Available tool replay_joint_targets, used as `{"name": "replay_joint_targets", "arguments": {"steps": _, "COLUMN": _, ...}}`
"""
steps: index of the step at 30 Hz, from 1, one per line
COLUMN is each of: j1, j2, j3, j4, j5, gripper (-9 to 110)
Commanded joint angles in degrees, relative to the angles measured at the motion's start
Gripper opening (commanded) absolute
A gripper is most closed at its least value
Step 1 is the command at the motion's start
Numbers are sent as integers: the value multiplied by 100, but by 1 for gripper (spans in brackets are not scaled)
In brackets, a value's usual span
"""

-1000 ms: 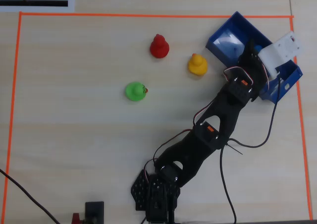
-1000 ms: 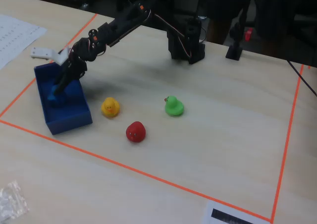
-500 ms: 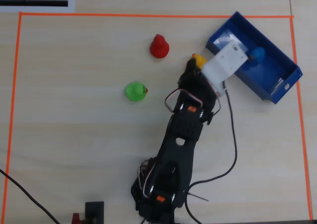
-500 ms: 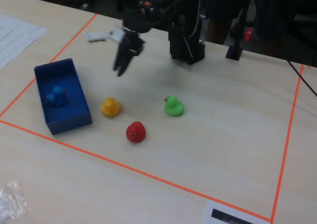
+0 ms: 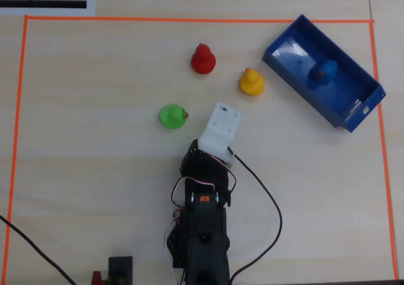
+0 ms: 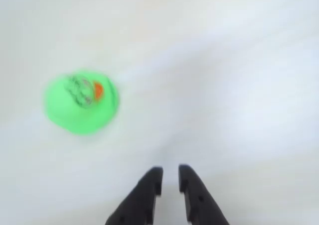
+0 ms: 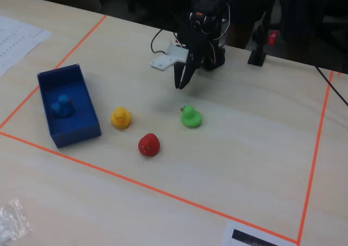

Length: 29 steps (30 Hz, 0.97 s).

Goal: Grasp blue duck and put it into box.

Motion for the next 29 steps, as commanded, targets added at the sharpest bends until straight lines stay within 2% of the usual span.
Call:
{"name": "replay_joint_targets", "arguments": {"steps": 1, "j1": -158, "j2": 642, "j3": 378, "j4": 773, "j5": -220, "gripper": 0}}
{"name": "replay_joint_targets", "arguments": {"steps": 7, "j1": -246, "j2": 800, "j3": 387, "j4": 2004, "j5": -809, "gripper": 0}}
{"name": "replay_joint_targets", "arguments": {"steps": 13, "j1": -9, "j2": 800, "j3": 387, "j4": 2039, "j5": -800, "gripper": 4}}
{"name": "replay_joint_targets", "arguments": {"steps": 29, "j1": -9, "j2": 800, "j3": 387, "j4": 2039, "j5": -800, "gripper": 4}}
